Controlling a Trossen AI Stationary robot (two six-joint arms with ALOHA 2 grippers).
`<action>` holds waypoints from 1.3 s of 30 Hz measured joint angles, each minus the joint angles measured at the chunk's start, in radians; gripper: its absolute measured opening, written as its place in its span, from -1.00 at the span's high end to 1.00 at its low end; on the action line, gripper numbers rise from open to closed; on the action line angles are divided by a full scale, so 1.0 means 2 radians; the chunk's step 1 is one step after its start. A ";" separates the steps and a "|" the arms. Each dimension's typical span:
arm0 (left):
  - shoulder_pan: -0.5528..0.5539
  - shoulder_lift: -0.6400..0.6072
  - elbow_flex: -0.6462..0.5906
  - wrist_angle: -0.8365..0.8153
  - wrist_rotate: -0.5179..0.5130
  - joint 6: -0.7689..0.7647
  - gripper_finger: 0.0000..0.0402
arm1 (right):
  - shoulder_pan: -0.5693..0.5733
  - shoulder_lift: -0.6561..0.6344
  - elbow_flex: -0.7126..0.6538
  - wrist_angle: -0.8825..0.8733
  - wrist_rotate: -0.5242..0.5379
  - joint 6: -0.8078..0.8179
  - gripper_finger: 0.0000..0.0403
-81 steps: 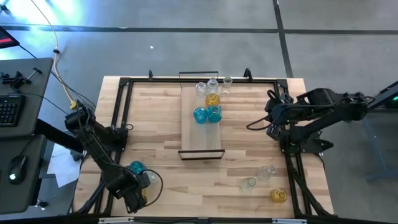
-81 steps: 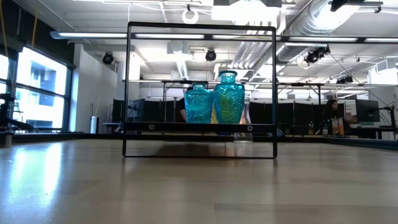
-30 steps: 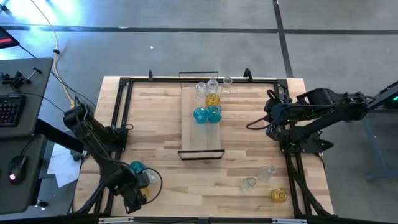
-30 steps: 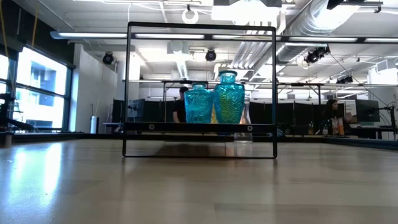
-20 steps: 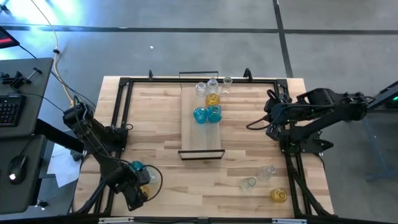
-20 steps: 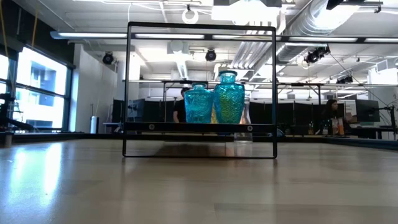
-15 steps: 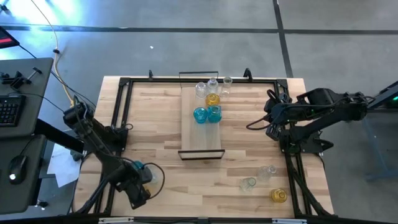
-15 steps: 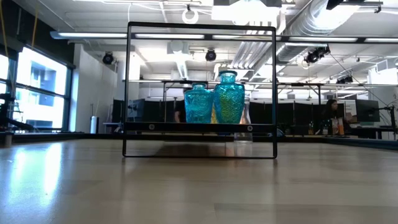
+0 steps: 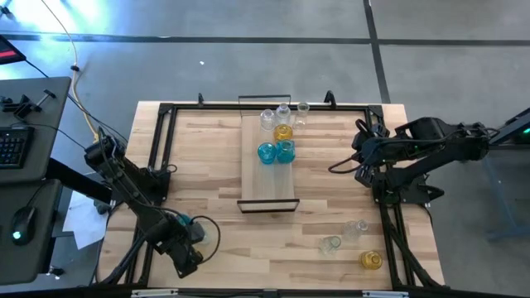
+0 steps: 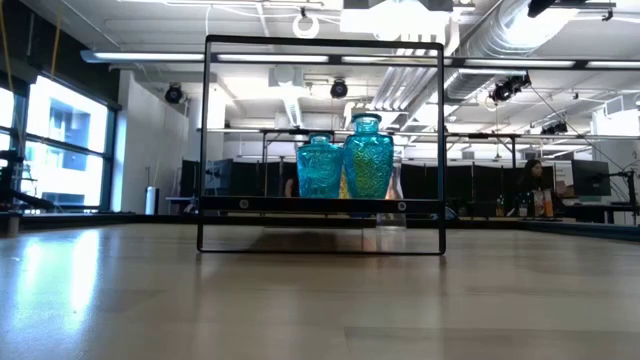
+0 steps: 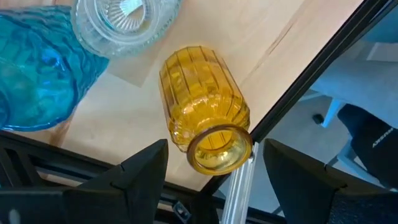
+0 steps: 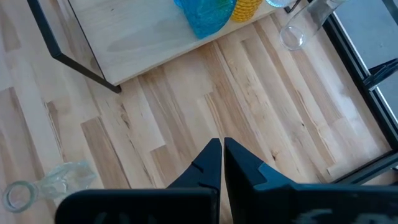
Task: Sort vases onto shelf
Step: Put the bottom left yellow flower vase on the shelf aligned with the other yellow flower vase
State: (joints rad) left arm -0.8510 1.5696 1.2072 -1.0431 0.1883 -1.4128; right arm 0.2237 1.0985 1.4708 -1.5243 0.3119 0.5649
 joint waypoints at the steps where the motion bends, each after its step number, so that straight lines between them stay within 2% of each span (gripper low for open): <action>1: 0.000 0.000 0.000 0.000 0.000 0.000 -0.27 | 0.000 0.000 0.000 -0.001 0.000 -0.002 1.00; 10: 0.001 0.017 0.000 0.030 -0.004 -0.007 -0.27 | 0.000 0.000 0.000 -0.001 0.000 -0.005 1.00; 26: -0.010 0.020 0.001 0.013 0.006 -0.012 -0.25 | 0.000 0.000 0.000 -0.001 0.000 -0.008 1.00; 31: -0.010 0.020 0.000 0.008 0.006 -0.012 -0.13 | 0.000 0.000 0.000 -0.001 0.000 -0.008 1.00; 39: -0.010 0.020 0.000 0.008 0.006 -0.012 0.22 | 0.000 0.000 0.000 -0.001 0.000 -0.003 1.00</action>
State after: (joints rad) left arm -0.8719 1.6093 1.2079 -1.0275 0.2008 -1.4376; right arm 0.2237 1.0985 1.4708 -1.5261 0.3115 0.5591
